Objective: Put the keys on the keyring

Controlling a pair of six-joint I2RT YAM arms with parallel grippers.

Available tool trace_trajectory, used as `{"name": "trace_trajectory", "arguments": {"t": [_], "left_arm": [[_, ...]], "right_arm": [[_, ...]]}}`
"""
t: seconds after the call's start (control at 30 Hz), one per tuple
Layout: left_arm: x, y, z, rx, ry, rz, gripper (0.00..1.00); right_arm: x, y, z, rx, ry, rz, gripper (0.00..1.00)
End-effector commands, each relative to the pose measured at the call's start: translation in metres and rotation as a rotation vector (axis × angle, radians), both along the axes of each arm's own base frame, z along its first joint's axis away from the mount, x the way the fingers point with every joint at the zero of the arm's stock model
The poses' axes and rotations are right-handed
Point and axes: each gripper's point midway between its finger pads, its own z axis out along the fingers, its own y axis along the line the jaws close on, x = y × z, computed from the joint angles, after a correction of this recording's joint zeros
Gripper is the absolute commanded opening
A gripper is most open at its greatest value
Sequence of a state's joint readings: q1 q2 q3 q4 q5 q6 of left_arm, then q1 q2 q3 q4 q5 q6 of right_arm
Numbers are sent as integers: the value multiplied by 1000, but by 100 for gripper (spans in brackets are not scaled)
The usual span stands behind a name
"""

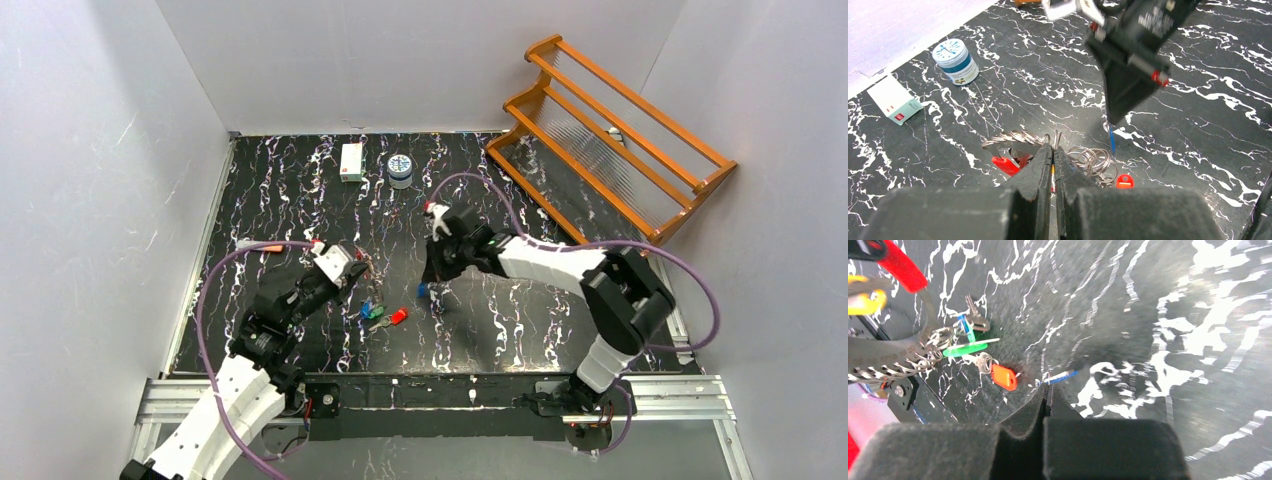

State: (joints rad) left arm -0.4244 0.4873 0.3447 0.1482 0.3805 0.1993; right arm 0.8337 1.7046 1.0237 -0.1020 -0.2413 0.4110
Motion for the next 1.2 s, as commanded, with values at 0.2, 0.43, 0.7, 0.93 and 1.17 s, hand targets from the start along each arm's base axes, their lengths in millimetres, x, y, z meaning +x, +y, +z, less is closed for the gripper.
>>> {"name": "trace_trajectory", "arguments": {"t": [0.2,0.43,0.7,0.93,1.17], "left_arm": [[25,-47,53,19,-91,-237,0],[38,-85,73,-93,-83,-357,0],[12,-115,26,-104,-8,-429,0],[-3,-123,11,-93,-11,-496,0],[-16,-138,0,-79,25,-548,0]], "right_arm": [[59,-53,90,161,-320,-114,1],[61,-68,104,154,-459,-38,1],[28,-84,85,164,-293,107,1],[-7,-84,75,213,-242,247,1],[-29,-77,92,298,-263,358,1]]}}
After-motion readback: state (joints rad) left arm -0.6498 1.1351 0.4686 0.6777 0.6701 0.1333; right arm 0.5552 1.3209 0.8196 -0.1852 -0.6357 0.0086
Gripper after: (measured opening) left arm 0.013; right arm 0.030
